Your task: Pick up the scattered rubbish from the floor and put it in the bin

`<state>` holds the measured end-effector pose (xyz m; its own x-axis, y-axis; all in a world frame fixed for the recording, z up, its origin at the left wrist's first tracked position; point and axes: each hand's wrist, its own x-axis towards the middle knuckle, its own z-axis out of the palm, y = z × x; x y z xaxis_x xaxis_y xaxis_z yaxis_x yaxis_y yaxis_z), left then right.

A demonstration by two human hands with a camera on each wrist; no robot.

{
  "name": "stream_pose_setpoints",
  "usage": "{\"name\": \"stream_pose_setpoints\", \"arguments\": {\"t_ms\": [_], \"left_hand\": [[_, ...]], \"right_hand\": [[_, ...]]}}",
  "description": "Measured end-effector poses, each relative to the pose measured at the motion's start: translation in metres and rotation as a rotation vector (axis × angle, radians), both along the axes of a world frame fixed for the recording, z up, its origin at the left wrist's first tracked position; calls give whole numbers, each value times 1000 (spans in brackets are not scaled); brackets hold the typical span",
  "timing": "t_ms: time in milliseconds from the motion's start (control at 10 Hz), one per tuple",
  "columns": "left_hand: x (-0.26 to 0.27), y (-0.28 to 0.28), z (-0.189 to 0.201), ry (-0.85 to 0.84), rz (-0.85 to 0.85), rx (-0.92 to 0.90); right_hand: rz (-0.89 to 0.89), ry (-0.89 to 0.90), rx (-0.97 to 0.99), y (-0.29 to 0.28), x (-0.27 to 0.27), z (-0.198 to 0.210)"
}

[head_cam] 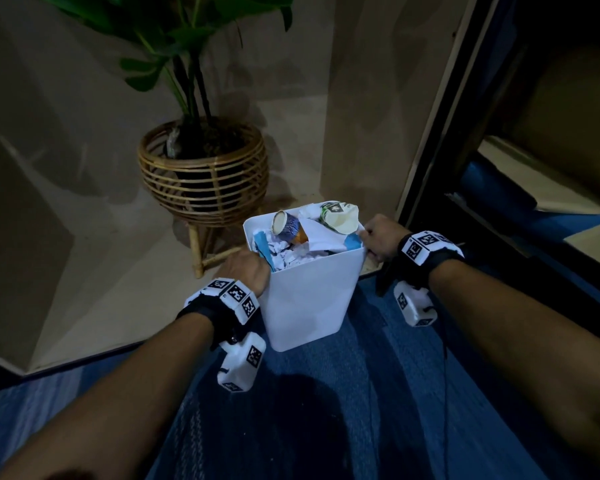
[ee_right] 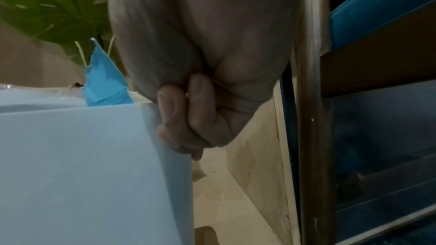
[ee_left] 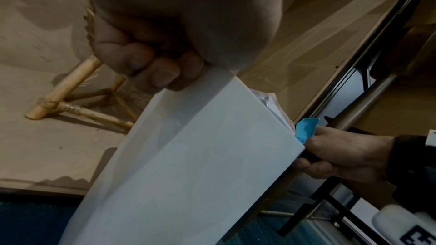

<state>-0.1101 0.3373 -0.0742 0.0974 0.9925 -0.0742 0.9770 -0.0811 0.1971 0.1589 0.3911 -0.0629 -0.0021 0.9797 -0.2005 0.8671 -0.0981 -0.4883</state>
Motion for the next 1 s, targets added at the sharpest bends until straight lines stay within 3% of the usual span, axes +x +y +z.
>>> {"name": "stream_pose_setpoints", "arguments": {"t_ms": [200,300,400,500,600,700,900,1000], "left_hand": [[4,-6,13,52,-46,-66],[4,-7,16,41,49,49],[6,-23,10,-138,58,384],[20,-51,-6,-127,-205,417],[21,-67,-30,-74,-258,316],[13,-71,-33,-16,-278,185],[21,-65,7,81,-243,-130],[20,-63,37,28,-189,-142]], "right_hand": [[-74,-2,32,-6,2,2],[-197,-123,246,-21,4,-6],[-109,-232,557,-51,-3,-21],[133,-205,642,-76,-13,-47],[191,-264,489,-86,-13,-66],[230,-306,415,-88,-14,-53],[318,-411,58,-85,-13,-7],[312,-362,5,-91,-11,31]]}}
